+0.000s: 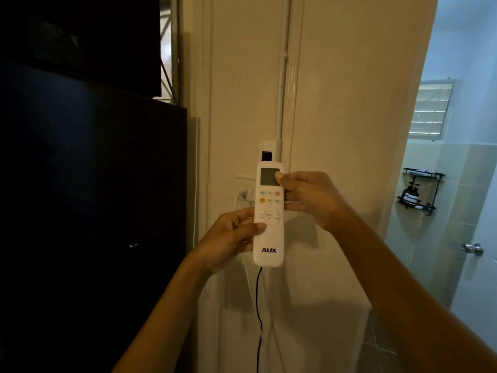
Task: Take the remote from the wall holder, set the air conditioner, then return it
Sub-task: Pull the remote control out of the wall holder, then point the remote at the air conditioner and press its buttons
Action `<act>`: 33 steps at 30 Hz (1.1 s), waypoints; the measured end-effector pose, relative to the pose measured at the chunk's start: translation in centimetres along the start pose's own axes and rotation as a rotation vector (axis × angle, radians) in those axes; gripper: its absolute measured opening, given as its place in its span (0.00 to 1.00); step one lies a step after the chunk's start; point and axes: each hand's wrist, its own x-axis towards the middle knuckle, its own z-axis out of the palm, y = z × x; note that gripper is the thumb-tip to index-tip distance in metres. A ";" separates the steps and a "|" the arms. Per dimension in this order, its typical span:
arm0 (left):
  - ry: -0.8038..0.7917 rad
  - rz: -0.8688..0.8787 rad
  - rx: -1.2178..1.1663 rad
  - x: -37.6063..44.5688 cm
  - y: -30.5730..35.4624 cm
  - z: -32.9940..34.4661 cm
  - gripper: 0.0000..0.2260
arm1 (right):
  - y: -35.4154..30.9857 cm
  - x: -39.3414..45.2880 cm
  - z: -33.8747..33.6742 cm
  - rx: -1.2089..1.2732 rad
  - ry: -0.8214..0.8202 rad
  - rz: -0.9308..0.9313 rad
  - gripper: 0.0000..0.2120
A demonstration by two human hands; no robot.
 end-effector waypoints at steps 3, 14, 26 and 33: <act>0.065 0.006 0.017 -2.9 0.3 1.2 0.13 | 0.2 -3.6 0.6 0.009 -0.049 0.027 0.15; 0.225 -0.045 0.065 -13.0 3.4 1.2 0.13 | 0.9 -12.6 4.0 0.121 -0.375 0.131 0.14; 0.203 -0.005 0.083 -17.7 9.6 -1.8 0.12 | -3.2 -14.7 9.3 0.124 -0.505 0.049 0.16; 0.196 -0.006 0.083 -21.0 12.0 -3.8 0.13 | -5.0 -16.0 12.8 0.134 -0.534 0.055 0.21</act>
